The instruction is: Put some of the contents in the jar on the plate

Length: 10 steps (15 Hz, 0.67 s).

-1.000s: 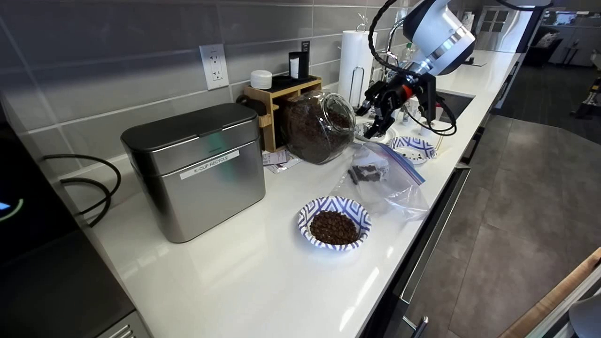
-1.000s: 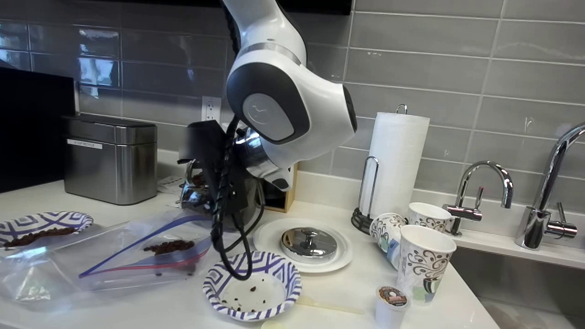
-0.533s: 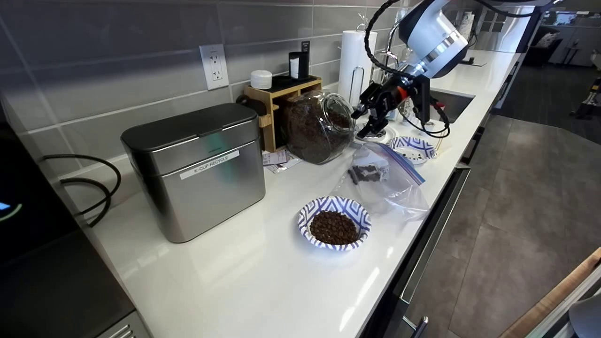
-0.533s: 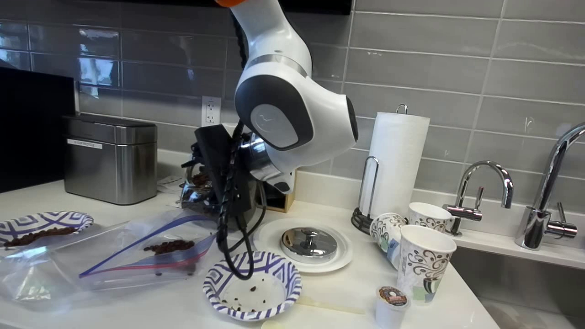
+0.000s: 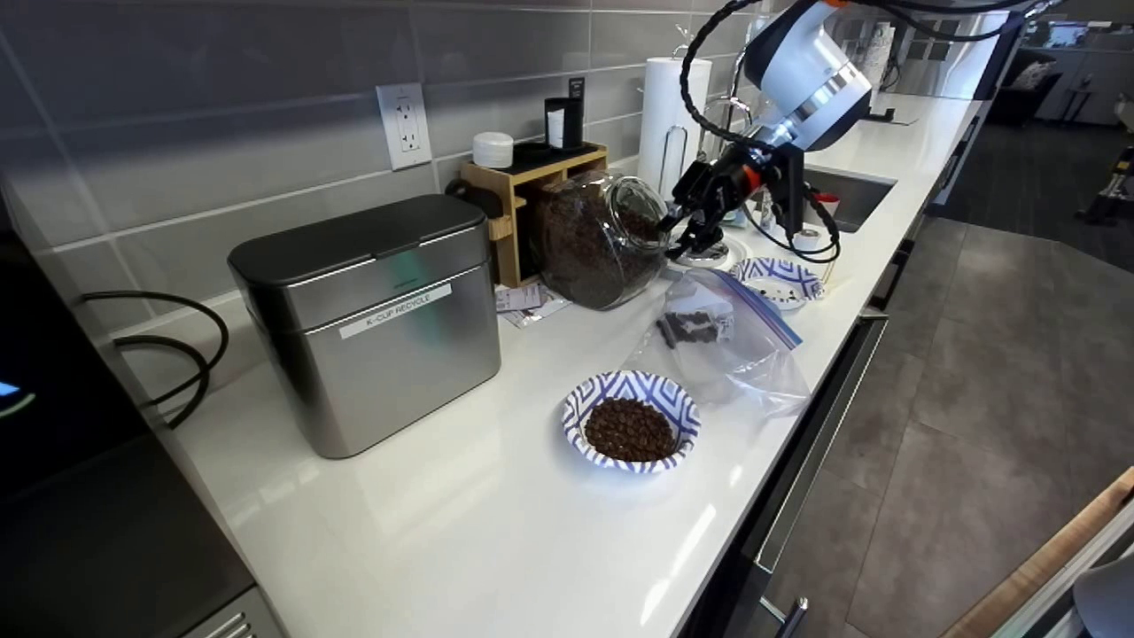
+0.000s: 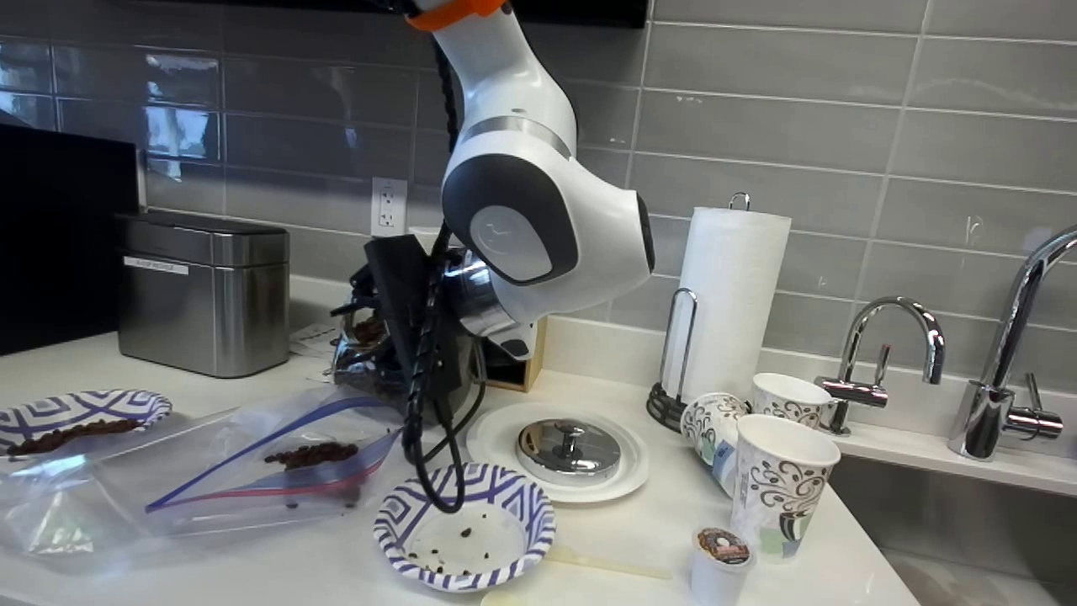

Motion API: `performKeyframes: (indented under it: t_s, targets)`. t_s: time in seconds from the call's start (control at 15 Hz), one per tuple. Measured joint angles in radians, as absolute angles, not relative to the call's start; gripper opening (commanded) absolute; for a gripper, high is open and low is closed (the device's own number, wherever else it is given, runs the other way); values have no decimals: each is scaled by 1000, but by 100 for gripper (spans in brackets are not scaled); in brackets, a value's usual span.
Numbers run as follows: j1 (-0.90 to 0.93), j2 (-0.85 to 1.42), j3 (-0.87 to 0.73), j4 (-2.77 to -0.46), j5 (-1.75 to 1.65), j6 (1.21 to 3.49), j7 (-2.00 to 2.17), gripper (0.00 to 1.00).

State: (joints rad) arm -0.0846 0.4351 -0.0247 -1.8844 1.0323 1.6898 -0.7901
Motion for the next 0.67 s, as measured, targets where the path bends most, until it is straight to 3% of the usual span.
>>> performKeyframes:
  t_s: [0.07, 0.2, 0.33, 0.4, 0.6, 0.67]
  targets:
    - [-85, 438, -24, -1882, 1032, 1690, -788, 39]
    - [-85, 441, -24, -1881, 1032, 1690, -787, 24]
    - [-85, 443, -24, -1881, 1032, 1690, -784, 23]
    - [-86, 444, -24, -1881, 1032, 1690, -784, 13]
    - [-86, 446, -24, -1881, 1032, 1690, -779, 0]
    - [-86, 447, -24, -1881, 1032, 1689, -777, 0]
